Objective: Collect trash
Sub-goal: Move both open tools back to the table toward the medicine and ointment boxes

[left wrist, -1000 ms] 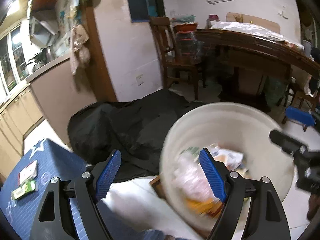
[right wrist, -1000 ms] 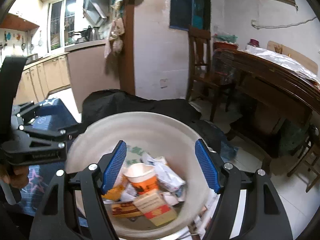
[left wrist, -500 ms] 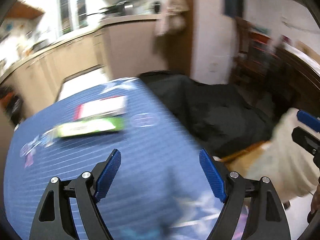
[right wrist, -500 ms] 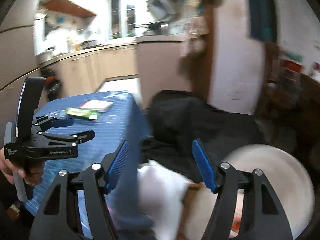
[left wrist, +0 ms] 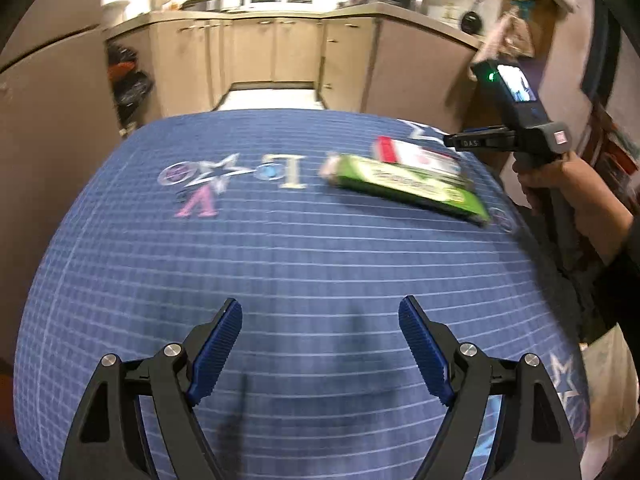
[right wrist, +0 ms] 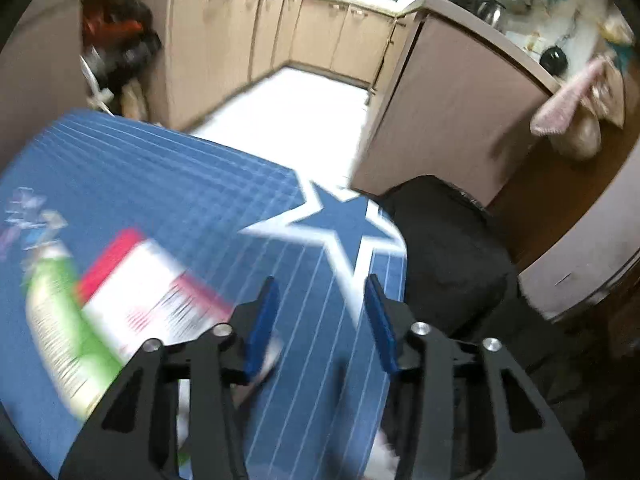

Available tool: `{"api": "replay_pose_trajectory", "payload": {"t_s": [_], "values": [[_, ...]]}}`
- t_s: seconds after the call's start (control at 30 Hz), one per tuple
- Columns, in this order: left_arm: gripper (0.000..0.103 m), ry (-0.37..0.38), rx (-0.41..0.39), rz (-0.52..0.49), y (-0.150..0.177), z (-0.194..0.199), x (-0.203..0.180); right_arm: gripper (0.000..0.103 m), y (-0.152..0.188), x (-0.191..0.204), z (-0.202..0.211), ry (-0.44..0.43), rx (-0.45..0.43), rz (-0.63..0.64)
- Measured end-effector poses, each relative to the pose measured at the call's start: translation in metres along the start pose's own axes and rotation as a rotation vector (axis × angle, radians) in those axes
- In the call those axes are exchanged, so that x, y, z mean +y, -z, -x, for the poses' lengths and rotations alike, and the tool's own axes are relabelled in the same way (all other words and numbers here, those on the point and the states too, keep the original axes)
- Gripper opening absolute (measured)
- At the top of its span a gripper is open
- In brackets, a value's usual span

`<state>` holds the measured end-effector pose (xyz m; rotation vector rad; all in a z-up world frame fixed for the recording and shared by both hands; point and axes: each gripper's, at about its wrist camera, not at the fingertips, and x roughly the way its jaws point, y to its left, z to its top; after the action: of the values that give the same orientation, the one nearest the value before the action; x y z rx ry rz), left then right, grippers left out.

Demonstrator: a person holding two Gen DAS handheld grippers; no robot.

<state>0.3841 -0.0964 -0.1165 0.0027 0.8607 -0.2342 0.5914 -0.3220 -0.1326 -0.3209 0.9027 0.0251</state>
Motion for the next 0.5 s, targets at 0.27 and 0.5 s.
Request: {"api": "replay_pose_trajectory", "payload": {"t_s": [0.27,0.5], "values": [[0.081,-0.033,-0.008,0.072,0.005,0.002,0.046,0.032,0.040,0.035,0.037,-0.142,0.044,0.112],[0.081,-0.057,0.005,0.087,0.031,0.015,0.076,0.039,0.141,0.142,0.154,-0.390,-0.020,0.213]]}}
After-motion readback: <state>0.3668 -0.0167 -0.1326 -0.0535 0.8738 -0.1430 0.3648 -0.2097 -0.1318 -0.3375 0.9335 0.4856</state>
